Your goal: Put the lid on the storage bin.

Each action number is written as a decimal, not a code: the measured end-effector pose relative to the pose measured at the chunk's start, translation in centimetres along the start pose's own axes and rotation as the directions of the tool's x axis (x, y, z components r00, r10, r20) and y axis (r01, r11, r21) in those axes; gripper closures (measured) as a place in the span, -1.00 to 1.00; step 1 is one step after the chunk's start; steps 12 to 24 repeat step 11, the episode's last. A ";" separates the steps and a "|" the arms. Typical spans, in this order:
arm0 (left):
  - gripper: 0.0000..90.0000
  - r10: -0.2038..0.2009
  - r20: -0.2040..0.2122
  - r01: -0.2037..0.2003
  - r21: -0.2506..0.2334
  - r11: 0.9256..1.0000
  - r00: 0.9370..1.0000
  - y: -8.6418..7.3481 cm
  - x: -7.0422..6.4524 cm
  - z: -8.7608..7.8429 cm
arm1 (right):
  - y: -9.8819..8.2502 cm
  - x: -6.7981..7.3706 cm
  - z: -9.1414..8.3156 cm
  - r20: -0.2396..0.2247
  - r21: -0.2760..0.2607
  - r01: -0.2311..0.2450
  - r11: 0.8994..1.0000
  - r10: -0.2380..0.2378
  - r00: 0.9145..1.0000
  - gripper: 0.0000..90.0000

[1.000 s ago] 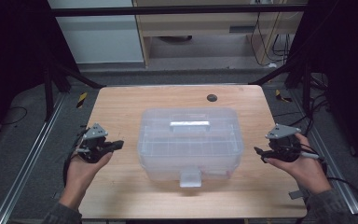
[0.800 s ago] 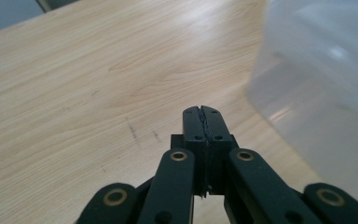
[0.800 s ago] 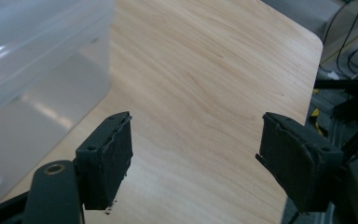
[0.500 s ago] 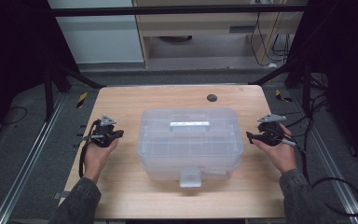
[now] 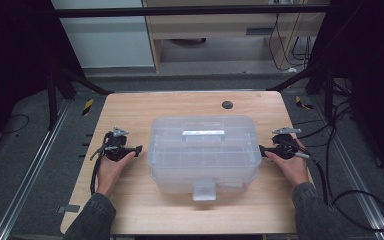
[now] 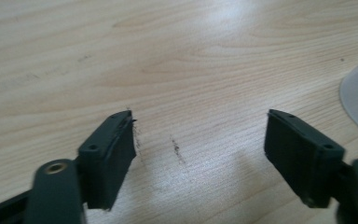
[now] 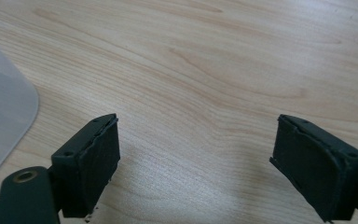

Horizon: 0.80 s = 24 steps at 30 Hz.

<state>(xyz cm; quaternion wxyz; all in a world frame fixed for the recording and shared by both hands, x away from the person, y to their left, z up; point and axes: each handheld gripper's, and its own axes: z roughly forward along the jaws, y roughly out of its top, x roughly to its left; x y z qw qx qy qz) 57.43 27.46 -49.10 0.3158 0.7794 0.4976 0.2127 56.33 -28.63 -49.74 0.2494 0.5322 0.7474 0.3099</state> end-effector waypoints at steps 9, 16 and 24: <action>-0.89 -0.007 -0.014 0.007 -0.026 1.000 1.000 -1.0 -0.4 1.2 | -0.8 0.2 1.3 0.006 0.013 -0.061 0.998 0.060 0.998 -0.99; -0.91 -0.011 -0.015 0.011 -0.025 1.000 1.000 -1.0 -0.4 1.3 | -0.8 0.2 1.3 0.007 0.013 -0.059 0.998 0.059 0.998 -0.99; -0.91 -0.011 -0.015 0.011 -0.025 1.000 1.000 -1.0 -0.4 1.3 | -0.8 0.2 1.3 0.007 0.013 -0.059 0.998 0.059 0.998 -0.99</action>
